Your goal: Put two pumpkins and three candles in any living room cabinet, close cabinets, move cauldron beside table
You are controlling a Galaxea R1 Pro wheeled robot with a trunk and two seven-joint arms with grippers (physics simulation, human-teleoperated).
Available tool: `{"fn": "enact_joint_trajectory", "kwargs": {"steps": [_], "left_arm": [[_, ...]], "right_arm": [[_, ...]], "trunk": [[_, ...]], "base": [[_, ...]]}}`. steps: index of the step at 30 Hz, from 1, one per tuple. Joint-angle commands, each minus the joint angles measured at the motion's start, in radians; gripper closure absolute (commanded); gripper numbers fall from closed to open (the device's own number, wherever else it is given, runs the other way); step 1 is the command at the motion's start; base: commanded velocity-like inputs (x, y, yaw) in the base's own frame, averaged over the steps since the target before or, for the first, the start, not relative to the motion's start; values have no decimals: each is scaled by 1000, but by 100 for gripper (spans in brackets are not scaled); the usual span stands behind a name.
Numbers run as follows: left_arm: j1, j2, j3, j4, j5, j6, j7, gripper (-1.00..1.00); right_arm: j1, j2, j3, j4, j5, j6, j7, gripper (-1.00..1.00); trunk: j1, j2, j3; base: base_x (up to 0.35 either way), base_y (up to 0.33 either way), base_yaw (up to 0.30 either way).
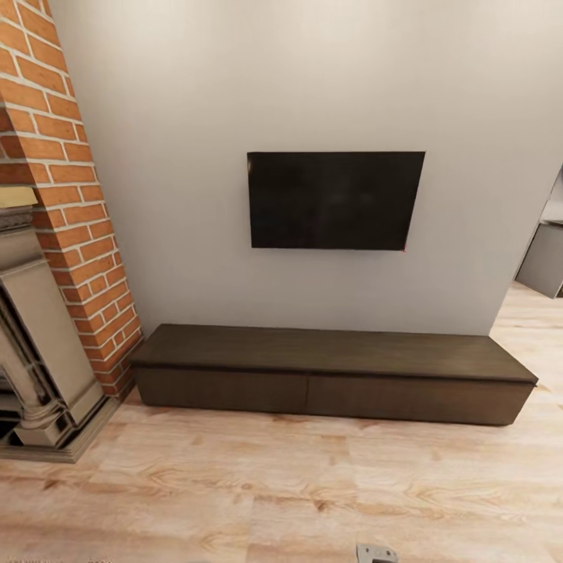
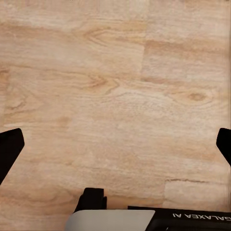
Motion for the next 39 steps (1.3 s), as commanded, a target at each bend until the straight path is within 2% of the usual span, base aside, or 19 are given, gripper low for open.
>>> {"fn": "enact_joint_trajectory", "kwargs": {"steps": [1, 16, 39], "left_arm": [[0, 0, 0, 0, 0, 0, 0, -100], [0, 0, 0, 0, 0, 0, 0, -100], [0, -1, -2, 0, -2, 0, 0, -100]], "right_arm": [[0, 0, 0, 0, 0, -1, -9, -100], [0, 12, 0, 0, -2, -5, -48, -100], [0, 12, 1, 0, 2, -5, -49, -100]], "trunk": [[0, 0, 0], [0, 0, 0], [0, 0, 0]], "base": [[151, -236, 265], [17, -63, 289], [0, -104, 291]]}}
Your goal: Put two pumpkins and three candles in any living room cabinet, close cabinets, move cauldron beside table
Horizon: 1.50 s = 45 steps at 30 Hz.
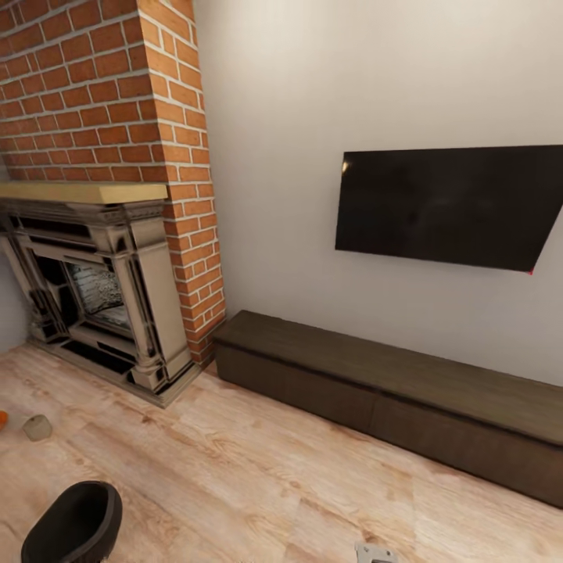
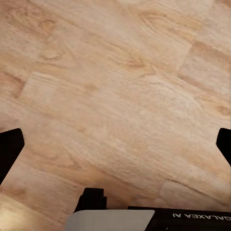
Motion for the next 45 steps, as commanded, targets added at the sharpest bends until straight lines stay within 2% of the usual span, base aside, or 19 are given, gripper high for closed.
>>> {"fn": "enact_joint_trajectory", "kwargs": {"steps": [1, 20, 28, 45], "left_arm": [[0, 0, 0, 0, 0, 0, 0, -100], [0, 0, -1, 3, 0, 0, 0, -100], [0, 0, -3, 37, -1, -40, 1, -100], [0, 0, -3, 43, 0, -44, 2, -100]], "right_arm": [[0, 0, 0, 0, 0, 0, 0, -100], [0, 0, 0, 0, 0, 0, 1, -100], [0, 0, 0, 0, 0, 0, 1, -100], [0, 0, 0, 0, 0, 0, 1, -100]], "trunk": [[0, 0, 0], [0, 0, -1], [0, 0, -5], [0, 0, -15]], "base": [[0, -5, 291], [0, 0, 291], [0, 0, 283], [0, 0, 281]]}}
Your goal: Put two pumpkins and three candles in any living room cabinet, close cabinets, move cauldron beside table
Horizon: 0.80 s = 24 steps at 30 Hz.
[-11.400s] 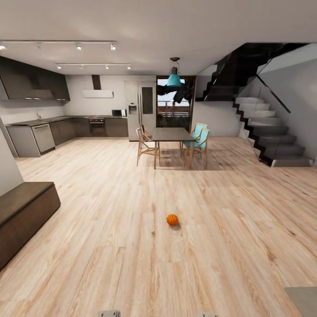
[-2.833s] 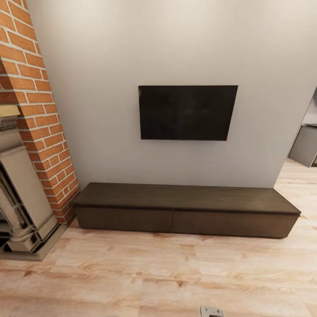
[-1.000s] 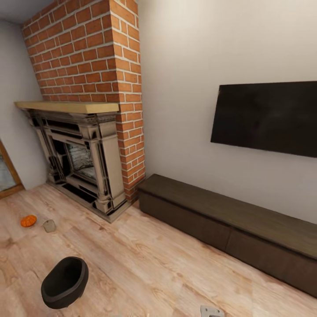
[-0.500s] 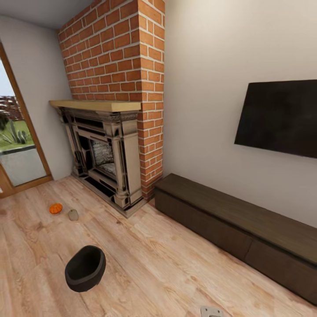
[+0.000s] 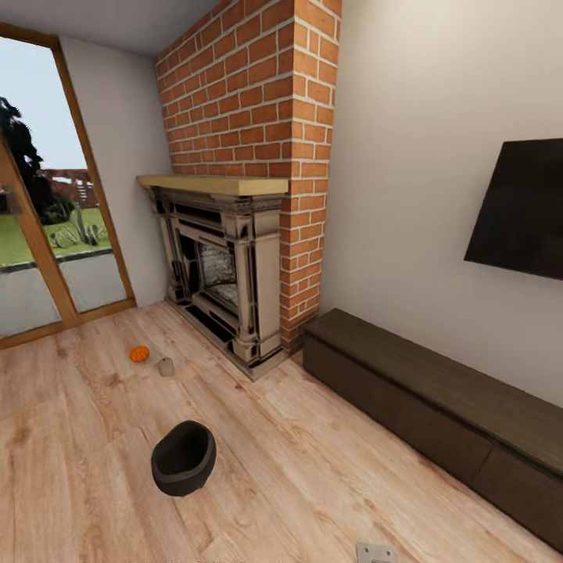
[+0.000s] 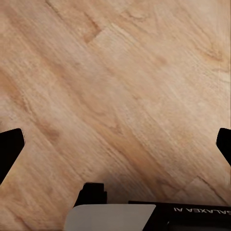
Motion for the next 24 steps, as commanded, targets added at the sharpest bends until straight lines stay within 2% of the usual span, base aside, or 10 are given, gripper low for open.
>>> {"fn": "enact_joint_trajectory", "kwargs": {"steps": [1, 24], "left_arm": [[0, 0, 0, 0, 0, 0, 0, -100], [0, 0, 0, 0, 0, -6, 0, -100]], "right_arm": [[0, 0, 0, 0, 0, 0, 0, -100], [0, 0, 0, 0, 0, 0, 0, -100]], "trunk": [[0, 0, -1], [0, 0, -13]], "base": [[0, 0, 281], [0, 0, 281]]}}
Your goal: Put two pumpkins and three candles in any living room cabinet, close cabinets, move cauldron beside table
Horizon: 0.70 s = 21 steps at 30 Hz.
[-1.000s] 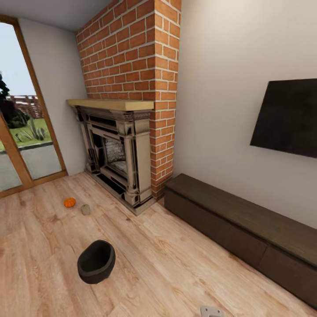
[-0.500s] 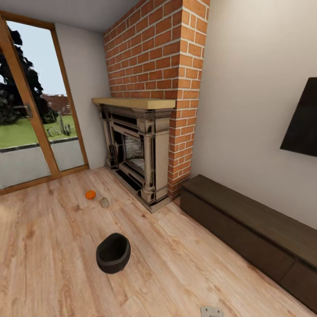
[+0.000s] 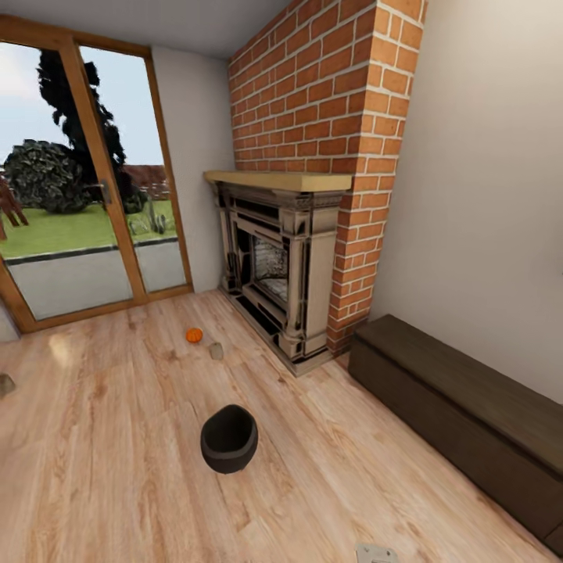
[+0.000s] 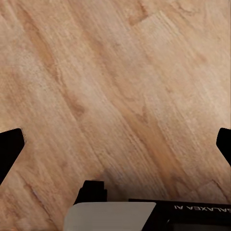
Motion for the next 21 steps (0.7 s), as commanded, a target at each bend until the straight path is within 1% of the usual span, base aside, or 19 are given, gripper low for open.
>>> {"fn": "enact_joint_trajectory", "kwargs": {"steps": [1, 5, 8, 21], "left_arm": [[0, 0, 0, 0, 0, 0, 0, -100], [0, 0, 0, 0, 0, -1, 0, -100], [0, 0, 0, 0, 0, -1, 0, -100], [0, 0, 0, 0, 0, -19, 0, -100]], "right_arm": [[0, 0, 0, 0, 0, 0, 0, -100], [0, 0, 0, 0, 0, -1, 0, -100], [0, 0, 0, 0, 0, -1, 0, -100], [0, 0, 0, 0, 0, 0, 7, -100]], "trunk": [[0, 0, -1], [0, 0, -3], [0, 0, -5], [0, 0, -12]], "base": [[0, 0, 280], [0, -20, 279], [0, -149, 279], [0, -277, 278]]}}
